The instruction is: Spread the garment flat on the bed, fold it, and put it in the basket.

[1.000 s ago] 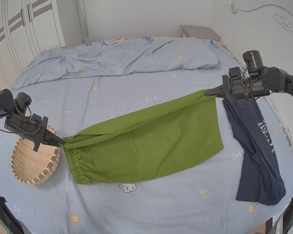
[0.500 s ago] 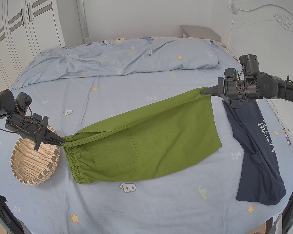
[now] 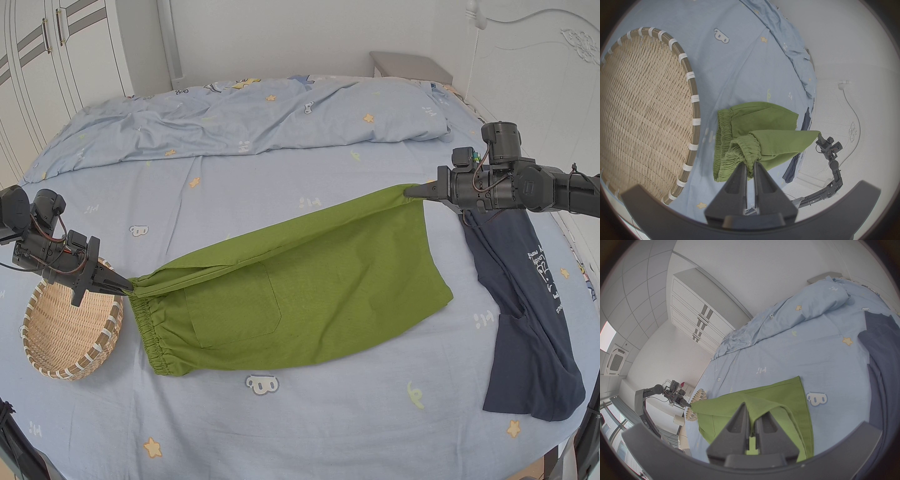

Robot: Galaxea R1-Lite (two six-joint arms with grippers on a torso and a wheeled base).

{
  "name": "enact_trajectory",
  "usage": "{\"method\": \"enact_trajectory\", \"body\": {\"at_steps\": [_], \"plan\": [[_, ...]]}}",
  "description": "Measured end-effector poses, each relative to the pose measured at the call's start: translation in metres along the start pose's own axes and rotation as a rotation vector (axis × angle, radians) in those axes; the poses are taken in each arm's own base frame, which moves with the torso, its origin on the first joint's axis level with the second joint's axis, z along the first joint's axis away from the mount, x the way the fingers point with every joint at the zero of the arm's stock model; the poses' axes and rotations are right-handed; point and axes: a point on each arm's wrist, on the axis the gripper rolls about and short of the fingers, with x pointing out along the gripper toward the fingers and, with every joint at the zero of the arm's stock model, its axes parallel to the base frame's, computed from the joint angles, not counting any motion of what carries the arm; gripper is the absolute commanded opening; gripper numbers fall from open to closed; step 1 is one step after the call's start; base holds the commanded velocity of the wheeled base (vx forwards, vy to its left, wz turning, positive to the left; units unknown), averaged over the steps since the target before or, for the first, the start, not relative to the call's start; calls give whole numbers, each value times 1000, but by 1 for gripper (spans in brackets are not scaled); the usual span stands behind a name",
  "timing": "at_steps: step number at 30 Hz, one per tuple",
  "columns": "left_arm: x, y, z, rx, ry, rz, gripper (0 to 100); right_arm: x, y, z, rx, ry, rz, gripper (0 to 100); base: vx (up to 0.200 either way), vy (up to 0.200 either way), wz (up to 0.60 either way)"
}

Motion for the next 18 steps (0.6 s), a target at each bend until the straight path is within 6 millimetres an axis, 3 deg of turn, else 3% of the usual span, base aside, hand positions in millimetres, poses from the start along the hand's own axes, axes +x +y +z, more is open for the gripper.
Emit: {"method": "enact_trajectory", "body": {"at_steps": [8,9,18], "plan": [[1,0,2,8,-8,0,0,9,-6,-4,3,7,-3,0,0,0,0],[1,0,2,8,-7,1,100,10,-6,-5,4,9,-2,100,0,0,0],[5,-2,2,19,-2,-2,100,21,-8,-12,12,32,2,100,0,0,0]]}}
